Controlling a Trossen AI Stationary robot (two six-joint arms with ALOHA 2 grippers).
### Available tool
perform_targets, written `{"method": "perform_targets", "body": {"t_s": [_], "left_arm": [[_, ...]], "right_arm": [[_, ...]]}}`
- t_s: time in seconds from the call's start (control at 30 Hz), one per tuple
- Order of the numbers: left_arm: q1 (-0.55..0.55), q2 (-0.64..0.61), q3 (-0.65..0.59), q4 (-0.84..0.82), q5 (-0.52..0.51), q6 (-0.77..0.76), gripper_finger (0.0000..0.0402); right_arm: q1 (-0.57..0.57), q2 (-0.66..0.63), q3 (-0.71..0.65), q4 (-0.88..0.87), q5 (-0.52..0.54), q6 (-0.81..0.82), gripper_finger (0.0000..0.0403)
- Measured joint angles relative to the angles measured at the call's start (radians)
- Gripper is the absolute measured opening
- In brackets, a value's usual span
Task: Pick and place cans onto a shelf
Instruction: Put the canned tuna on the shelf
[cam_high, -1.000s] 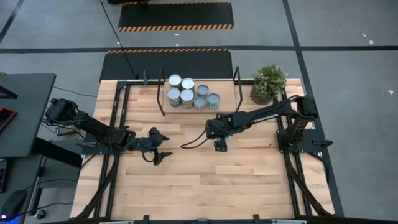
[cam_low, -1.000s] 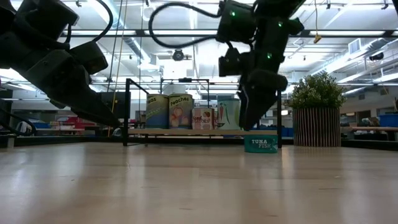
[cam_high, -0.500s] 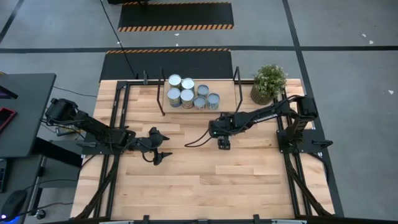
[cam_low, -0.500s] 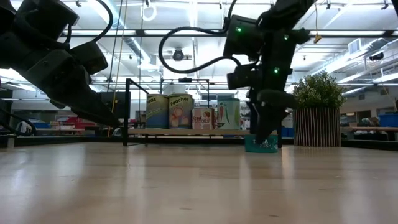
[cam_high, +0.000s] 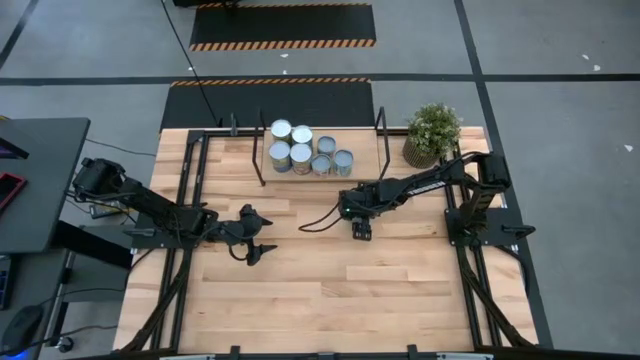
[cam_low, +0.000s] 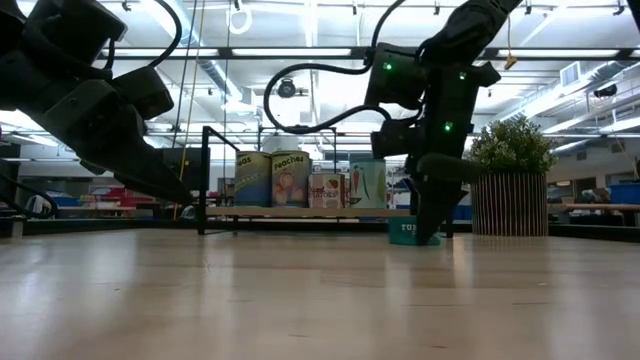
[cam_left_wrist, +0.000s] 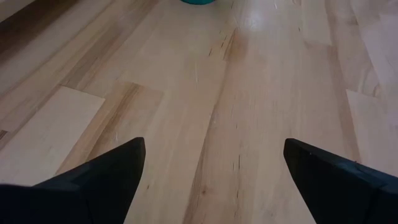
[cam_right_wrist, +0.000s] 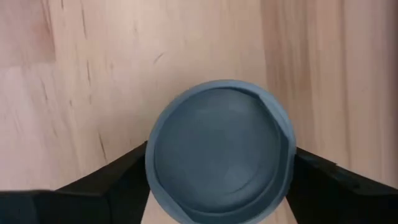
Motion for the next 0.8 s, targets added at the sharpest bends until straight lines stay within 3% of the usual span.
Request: {"method": "perform_targets", "body": {"t_s": [0.13,0.5,0.8], "left_arm": [[0.0,0.0,0.0,0.0,0.0,0.0,0.0389],[0.0,0.0,0.0,0.0,0.0,0.0,0.0389],[0.0,0.0,0.0,0.0,0.0,0.001,0.0389]], "right_arm": [[-0.014,0.0,0.008,-0.01,-0.006,0.001,0.0298],[-0.092,0.0,0.229,-0.277,0.093,-0.034,0.0315],[-0.194,0.0,0.303,-0.409,0.097,-0.048,0.0315]]}}
